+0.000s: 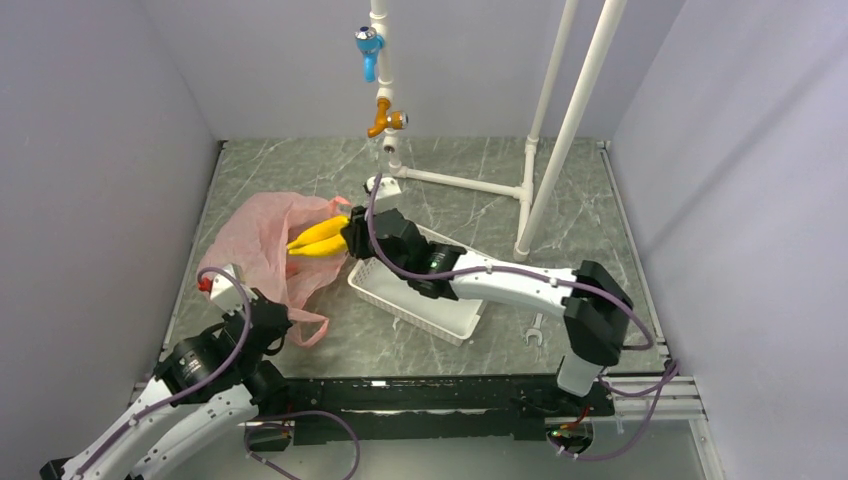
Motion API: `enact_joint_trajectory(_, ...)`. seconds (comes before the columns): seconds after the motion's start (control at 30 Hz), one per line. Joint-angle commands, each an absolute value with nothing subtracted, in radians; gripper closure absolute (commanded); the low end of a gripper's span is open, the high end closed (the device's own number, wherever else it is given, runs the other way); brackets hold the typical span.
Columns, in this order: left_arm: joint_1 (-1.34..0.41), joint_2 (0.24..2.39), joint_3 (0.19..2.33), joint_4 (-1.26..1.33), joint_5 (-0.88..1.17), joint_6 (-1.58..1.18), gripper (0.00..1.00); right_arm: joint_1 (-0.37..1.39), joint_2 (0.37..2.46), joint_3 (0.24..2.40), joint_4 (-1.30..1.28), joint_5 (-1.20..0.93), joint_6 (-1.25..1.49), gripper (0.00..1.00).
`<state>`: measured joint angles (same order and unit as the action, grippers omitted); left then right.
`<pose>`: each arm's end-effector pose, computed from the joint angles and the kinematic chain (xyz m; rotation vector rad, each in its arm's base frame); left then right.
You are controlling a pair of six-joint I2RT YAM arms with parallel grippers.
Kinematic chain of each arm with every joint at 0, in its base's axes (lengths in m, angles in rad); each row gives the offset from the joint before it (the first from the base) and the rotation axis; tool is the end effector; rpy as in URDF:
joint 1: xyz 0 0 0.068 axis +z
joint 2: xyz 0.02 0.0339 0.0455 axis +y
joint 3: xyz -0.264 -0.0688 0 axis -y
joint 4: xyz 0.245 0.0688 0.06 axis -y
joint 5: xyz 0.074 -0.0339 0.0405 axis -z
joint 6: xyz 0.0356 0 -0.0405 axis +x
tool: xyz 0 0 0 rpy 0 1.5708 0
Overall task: Take the fake fruits out of the plastic bag
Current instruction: Take out the fake fruit from the plastic bag, then place the fake fruit in the bin.
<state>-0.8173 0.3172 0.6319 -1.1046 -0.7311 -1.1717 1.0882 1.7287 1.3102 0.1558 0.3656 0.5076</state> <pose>0.0545 -0.0233 0.2573 -0.7010 2.0237 -0.2888 0.2031 0.3602 0.3016 -0.2814 1.8679 0.7850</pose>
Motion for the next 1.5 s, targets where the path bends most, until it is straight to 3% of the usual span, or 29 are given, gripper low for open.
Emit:
enact_joint_trajectory(0.0, -0.815, 0.303, 0.643, -1.108, -0.763, -1.168, 1.0, 1.107, 1.617, 1.262, 0.118, 0.464, 0.407, 1.0)
enact_joint_trajectory(0.37, -0.815, 0.254, 0.656, -1.152, -0.788, -1.153, 1.0, 1.093, 1.265, 1.011, 0.005, 0.541, 0.392, 1.0)
enact_joint_trajectory(0.63, -0.815, 0.252, 0.748, -1.181, -0.786, -1.098, 1.0, 0.851, 0.908, 0.733, -0.042, 0.302, 0.539, 1.0)
enact_joint_trajectory(0.8, -0.814, 0.261, 0.847, -1.291, -0.821, -1.085, 1.0, 0.772, 0.9, 0.677, -0.034, 0.236, 0.584, 1.0)
enact_joint_trajectory(1.1, -0.815, 0.195, 0.874, -1.248, -0.824, -0.986, 1.0, 0.693, 1.029, 0.652, 0.105, 0.123, 0.662, 1.0)
enact_joint_trajectory(1.47, -0.816, 0.109, 0.899, -1.391, -0.892, -1.092, 1.0, 0.541, 1.176, 0.591, 0.318, -0.114, 0.765, 1.0)
